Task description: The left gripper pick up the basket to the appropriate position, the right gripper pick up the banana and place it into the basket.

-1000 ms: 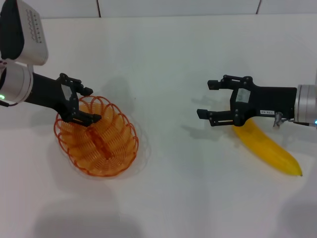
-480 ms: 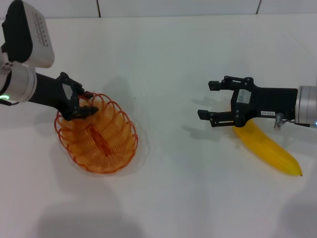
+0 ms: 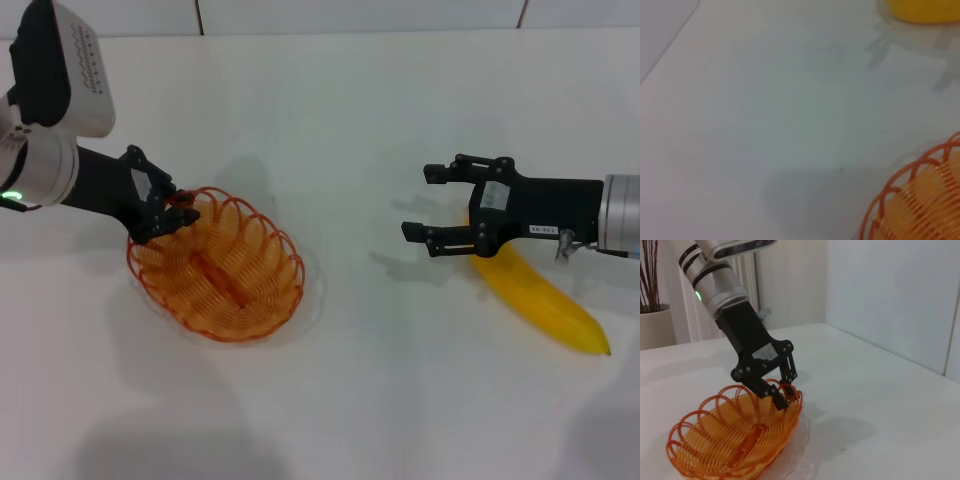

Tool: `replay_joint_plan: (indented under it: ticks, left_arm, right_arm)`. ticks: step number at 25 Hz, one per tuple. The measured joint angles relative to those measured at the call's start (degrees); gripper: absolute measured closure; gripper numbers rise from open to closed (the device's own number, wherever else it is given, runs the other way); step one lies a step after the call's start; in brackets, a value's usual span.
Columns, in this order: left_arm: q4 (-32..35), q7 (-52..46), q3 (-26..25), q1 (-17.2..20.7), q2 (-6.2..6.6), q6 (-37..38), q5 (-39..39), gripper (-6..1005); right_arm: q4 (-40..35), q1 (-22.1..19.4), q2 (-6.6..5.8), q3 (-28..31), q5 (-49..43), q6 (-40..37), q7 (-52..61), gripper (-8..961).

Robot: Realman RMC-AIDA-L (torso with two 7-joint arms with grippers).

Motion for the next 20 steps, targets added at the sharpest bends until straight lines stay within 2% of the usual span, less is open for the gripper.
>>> replay_joint_plan:
  ticks: [5,9,15,20]
  left_arm:
    - [2.2,-0.6,0.0,0.5,-0.33,2.4,0.0,803]
    - [9.0,-3.6,0.9,3.8,-0.98,3.8,-0.2,839]
    - [15.4,-9.0,2.9,7.5,-1.28,7.1,-1.3,882]
    - [23.2,-14.2,8.1,12.8,-1.39,8.1,-6.1,903]
  right_arm:
    - [0.0,-0.2,-0.01,0.0,0.0,0.0,0.0,76]
    - [0.0,-0.6,-0.10,0.1,0.0,0.0,0.0,76]
    - [-0.2,-1.4,-0.14,0.1,1.2,0.0,0.0,76]
    - [-0.1,-1.5,-0.25,0.1,1.5,0.0,0.0,76]
